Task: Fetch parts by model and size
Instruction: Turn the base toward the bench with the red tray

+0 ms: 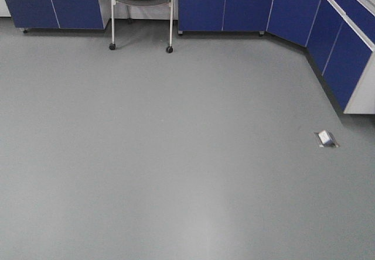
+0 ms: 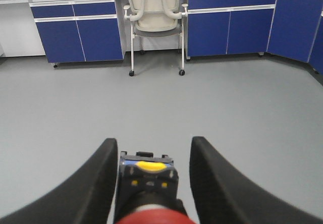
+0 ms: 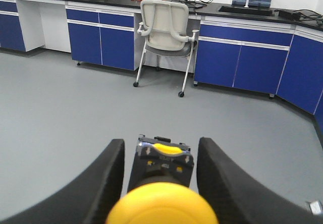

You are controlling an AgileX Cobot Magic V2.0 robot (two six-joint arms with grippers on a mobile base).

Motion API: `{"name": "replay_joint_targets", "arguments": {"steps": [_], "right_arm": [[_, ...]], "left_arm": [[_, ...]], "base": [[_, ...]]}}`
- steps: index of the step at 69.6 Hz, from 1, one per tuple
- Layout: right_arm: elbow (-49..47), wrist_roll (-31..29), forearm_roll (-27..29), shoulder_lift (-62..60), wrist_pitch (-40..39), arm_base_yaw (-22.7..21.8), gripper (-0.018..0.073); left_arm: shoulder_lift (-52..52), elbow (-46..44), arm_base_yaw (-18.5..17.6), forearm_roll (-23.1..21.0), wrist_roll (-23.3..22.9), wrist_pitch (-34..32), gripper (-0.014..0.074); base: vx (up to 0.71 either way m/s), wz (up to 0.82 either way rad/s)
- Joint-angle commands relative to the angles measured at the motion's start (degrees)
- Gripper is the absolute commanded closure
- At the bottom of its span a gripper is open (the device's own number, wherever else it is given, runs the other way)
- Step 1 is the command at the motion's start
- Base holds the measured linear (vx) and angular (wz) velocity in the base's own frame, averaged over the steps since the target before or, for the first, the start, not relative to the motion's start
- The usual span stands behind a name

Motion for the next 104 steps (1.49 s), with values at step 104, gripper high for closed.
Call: {"name": "replay_joint_targets", "arguments": {"steps": [104], "right_arm": [[-1.5,-0.5,-0.6,0.7,-4.7,0.0,0.0561]], "left_arm": [[0.8,-1.4,-0.3,0.6,-0.1,-4.5,0.0603]], "base": [[0.63,-0.01]]}}
